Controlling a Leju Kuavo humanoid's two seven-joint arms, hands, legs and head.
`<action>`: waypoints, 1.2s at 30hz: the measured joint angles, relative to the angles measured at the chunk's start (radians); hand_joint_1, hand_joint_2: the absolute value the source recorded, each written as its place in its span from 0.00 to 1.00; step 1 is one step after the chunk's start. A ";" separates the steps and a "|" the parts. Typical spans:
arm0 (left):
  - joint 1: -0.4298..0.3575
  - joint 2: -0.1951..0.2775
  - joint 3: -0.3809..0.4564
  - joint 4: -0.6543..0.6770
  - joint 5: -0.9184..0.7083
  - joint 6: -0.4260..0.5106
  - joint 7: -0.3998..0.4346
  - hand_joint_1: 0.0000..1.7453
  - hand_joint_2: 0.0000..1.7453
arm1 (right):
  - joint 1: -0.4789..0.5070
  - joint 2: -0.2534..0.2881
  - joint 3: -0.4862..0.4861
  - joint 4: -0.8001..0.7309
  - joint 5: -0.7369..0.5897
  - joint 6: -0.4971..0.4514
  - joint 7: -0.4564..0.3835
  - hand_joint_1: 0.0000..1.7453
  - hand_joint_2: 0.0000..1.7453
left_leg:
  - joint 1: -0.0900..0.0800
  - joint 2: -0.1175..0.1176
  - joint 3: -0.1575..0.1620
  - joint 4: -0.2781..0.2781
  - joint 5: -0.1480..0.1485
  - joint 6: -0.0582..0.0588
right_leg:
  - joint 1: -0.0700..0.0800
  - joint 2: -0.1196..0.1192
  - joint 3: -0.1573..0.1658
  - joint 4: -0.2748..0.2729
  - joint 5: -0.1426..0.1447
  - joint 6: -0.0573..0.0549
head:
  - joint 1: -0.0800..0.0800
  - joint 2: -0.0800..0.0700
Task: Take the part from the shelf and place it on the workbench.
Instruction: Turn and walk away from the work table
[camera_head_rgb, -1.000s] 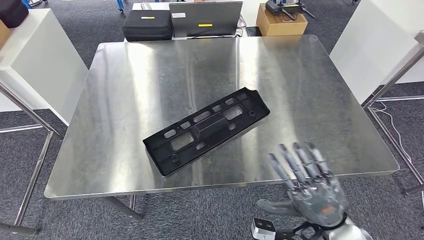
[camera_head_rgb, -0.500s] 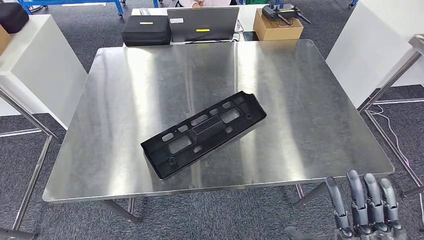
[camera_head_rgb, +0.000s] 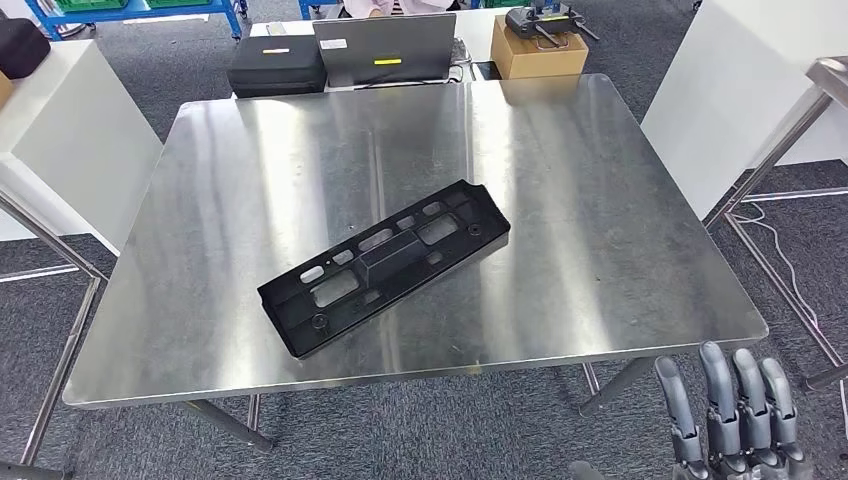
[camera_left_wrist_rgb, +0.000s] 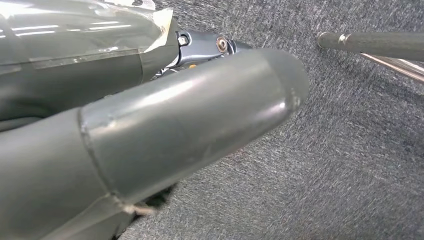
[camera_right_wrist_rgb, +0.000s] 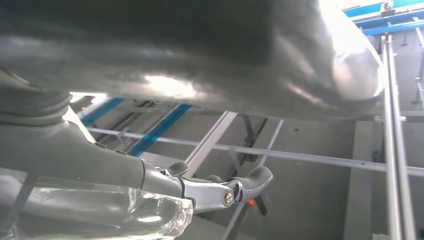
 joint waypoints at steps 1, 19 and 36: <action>-0.001 0.001 0.001 0.000 0.000 0.000 0.000 0.00 0.00 | 0.000 -0.005 0.005 0.000 0.000 0.000 0.002 0.00 0.00 | -0.002 0.001 0.034 -0.067 0.025 0.004 | 0.003 0.000 0.000 0.000 -0.001 0.001 | 0.000 0.000; 0.027 0.016 0.043 0.000 0.017 0.000 -0.031 0.00 0.00 | 0.032 0.070 -0.045 0.156 -0.469 0.000 -0.132 0.00 0.00 | -0.028 -0.006 0.068 -0.158 0.067 0.029 | 0.020 0.002 0.015 -0.019 -0.016 0.018 | 0.009 0.000; 0.031 0.052 0.071 0.001 0.040 0.008 -0.013 0.00 0.00 | -0.402 0.323 -0.932 1.384 -1.050 0.009 -0.502 0.00 0.00 | -0.003 -0.005 0.092 -0.155 0.039 -0.004 | 0.005 0.003 0.000 -0.020 0.014 0.024 | -0.001 0.000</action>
